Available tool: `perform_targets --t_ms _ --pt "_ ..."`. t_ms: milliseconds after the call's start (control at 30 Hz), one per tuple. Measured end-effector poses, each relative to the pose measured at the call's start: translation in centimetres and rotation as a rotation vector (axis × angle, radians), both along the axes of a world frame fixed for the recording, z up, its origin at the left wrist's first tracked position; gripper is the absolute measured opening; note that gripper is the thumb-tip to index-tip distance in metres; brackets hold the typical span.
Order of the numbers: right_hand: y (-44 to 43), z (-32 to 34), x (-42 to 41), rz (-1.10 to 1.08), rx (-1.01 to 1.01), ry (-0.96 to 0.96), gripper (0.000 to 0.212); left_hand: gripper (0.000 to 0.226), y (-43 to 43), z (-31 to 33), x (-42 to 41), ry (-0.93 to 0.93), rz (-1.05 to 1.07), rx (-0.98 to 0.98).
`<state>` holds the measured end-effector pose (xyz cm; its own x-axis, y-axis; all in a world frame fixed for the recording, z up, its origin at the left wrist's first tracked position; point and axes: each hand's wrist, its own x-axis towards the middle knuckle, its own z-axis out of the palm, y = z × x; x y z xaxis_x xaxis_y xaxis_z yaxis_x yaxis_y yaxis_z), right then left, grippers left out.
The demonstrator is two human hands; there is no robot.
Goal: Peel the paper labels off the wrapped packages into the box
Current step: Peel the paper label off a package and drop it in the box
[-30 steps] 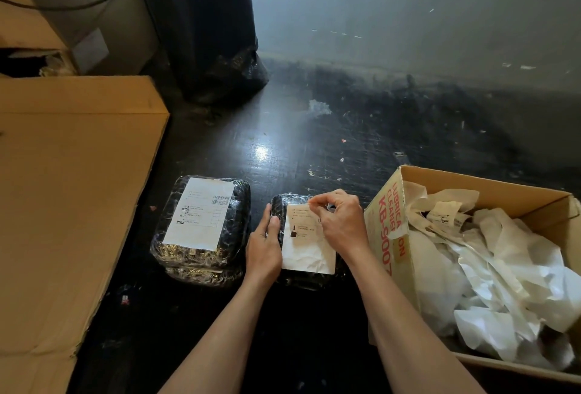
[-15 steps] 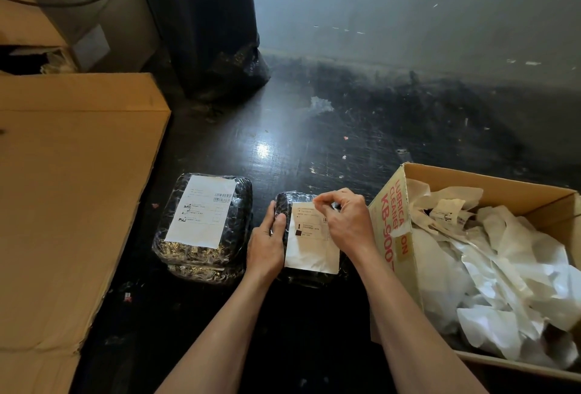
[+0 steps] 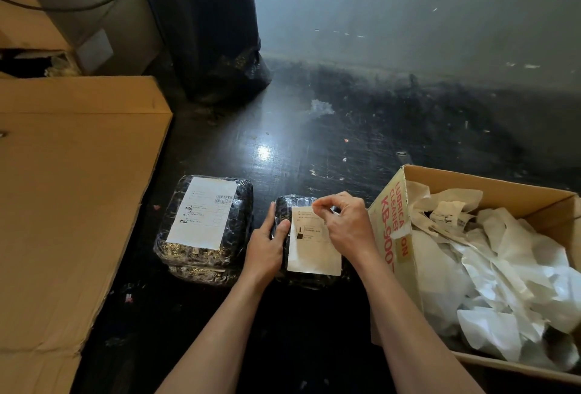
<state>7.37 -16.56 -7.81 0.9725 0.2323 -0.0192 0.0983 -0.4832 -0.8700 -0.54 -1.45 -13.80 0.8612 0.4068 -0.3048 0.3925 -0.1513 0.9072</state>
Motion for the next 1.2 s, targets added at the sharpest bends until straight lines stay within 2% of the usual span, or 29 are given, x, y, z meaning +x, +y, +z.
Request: perform_targets --t_ms 133,367,500,633,767,1033,1200 --pt "0.0 0.4 -0.4 0.009 -0.005 0.010 0.025 0.058 0.1 -0.2 0.2 0.007 -0.011 0.004" --pt "-0.1 1.2 -1.5 0.007 0.014 0.019 0.021 0.060 0.0 0.0 0.1 0.038 -0.024 0.033" --pt "-0.6 2.0 -1.8 -0.035 0.095 0.004 0.022 0.062 0.1 0.0 0.3 0.073 -0.039 0.055" --pt "-0.8 3.2 -2.0 0.033 0.052 -0.049 0.029 0.063 0.0 -0.1 0.4 0.087 -0.042 0.093" --pt "-0.9 3.6 -2.8 0.017 0.059 -0.043 0.025 0.062 -0.1 -0.2 0.2 0.088 -0.047 0.113" --pt "-1.1 4.0 -3.3 -0.004 0.011 -0.048 0.017 0.061 -0.2 0.6 -2.3 0.036 0.006 -0.069" --pt "-1.0 4.1 -3.5 0.032 -0.005 -0.072 0.022 0.059 -0.5 0.6 -2.7 0.034 0.011 -0.044"
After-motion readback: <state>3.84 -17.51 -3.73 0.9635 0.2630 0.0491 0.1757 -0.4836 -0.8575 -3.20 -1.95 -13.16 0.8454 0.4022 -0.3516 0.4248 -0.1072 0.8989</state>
